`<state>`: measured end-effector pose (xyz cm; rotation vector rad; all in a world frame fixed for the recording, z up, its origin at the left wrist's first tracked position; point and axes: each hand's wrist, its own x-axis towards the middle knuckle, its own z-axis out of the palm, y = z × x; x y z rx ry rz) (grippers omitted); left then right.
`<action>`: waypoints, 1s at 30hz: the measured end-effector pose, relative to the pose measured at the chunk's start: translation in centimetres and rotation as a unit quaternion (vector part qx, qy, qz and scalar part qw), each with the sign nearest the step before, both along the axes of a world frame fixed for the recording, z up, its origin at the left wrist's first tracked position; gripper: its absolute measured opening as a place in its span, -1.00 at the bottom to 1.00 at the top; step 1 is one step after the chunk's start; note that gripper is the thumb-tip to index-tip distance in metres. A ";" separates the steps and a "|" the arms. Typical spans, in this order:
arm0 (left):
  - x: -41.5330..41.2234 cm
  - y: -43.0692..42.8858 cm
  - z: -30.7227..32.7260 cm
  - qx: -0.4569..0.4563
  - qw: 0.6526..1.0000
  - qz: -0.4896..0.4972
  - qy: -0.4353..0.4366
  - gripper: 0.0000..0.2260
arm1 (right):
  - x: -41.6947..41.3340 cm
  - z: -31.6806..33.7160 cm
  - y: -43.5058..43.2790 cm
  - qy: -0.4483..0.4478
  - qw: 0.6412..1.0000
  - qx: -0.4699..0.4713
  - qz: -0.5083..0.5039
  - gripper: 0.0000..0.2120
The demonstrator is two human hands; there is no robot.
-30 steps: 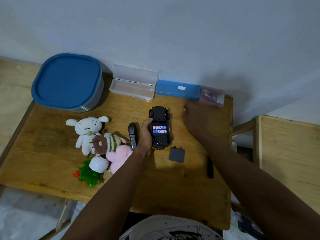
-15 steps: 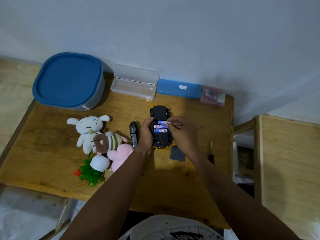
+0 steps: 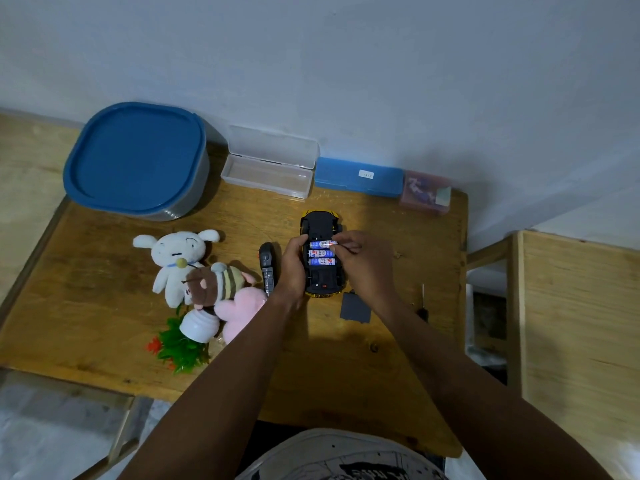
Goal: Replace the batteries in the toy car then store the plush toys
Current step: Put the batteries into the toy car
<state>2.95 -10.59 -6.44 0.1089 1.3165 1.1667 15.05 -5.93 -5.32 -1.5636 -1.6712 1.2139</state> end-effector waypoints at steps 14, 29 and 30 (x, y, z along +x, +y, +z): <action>-0.2 0.0 -0.8 -0.027 0.999 0.008 0.015 -0.57 | -0.6 -0.7 -2.0 -0.243 0.929 0.251 0.125 -0.55; -0.1 -0.1 -0.8 -0.022 1.000 0.009 -0.006 -0.59 | -0.4 -0.7 -2.7 -0.311 0.892 0.296 0.143 -0.42; -0.1 -0.1 -0.7 -0.018 1.000 0.006 -0.004 -0.59 | -0.4 -0.6 -2.8 -0.303 0.898 0.284 0.142 -0.43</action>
